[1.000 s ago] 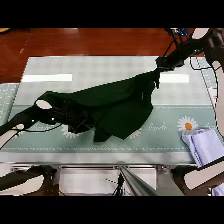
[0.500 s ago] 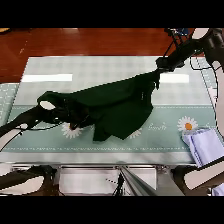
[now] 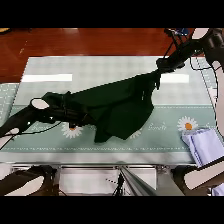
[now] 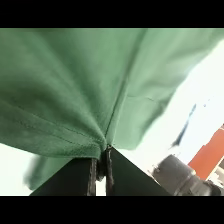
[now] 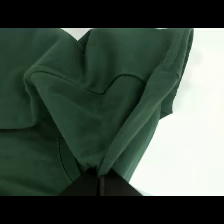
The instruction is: Fold the shirts.
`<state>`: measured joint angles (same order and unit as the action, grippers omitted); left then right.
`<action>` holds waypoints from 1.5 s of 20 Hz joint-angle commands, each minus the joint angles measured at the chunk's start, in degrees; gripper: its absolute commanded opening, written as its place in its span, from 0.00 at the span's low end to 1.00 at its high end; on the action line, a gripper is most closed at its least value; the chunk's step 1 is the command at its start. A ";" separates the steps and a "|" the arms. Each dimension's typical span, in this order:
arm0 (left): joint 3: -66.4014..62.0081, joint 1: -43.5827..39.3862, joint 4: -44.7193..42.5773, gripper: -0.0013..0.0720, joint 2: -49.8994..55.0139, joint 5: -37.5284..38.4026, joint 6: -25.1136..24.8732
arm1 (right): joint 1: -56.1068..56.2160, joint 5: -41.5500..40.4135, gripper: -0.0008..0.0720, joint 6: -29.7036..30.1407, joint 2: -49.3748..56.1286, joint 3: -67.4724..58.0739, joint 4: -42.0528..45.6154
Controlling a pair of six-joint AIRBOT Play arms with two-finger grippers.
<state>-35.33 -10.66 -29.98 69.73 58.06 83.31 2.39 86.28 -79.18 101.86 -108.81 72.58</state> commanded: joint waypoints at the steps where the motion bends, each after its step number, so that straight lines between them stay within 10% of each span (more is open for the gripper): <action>1: -0.04 0.07 0.02 0.14 -5.73 2.36 -0.09 | 0.02 0.61 0.04 0.00 0.04 -0.02 0.02; 9: -10.12 10.01 0.02 0.05 -16.61 3.50 -3.39 | -0.81 -3.23 0.04 0.52 -7.43 -0.04 -0.44; 20: -81.40 28.76 -0.02 0.05 -23.12 3.58 -0.92 | -5.20 -33.46 0.03 -3.98 -50.53 -7.98 5.88; 30: -85.50 28.81 -10.56 0.05 -28.00 26.29 14.05 | -5.18 -18.99 0.03 -6.88 -61.59 -7.96 15.47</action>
<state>-120.07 18.00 -37.17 42.44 75.83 93.49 -2.79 61.89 -85.84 41.71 -116.73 86.15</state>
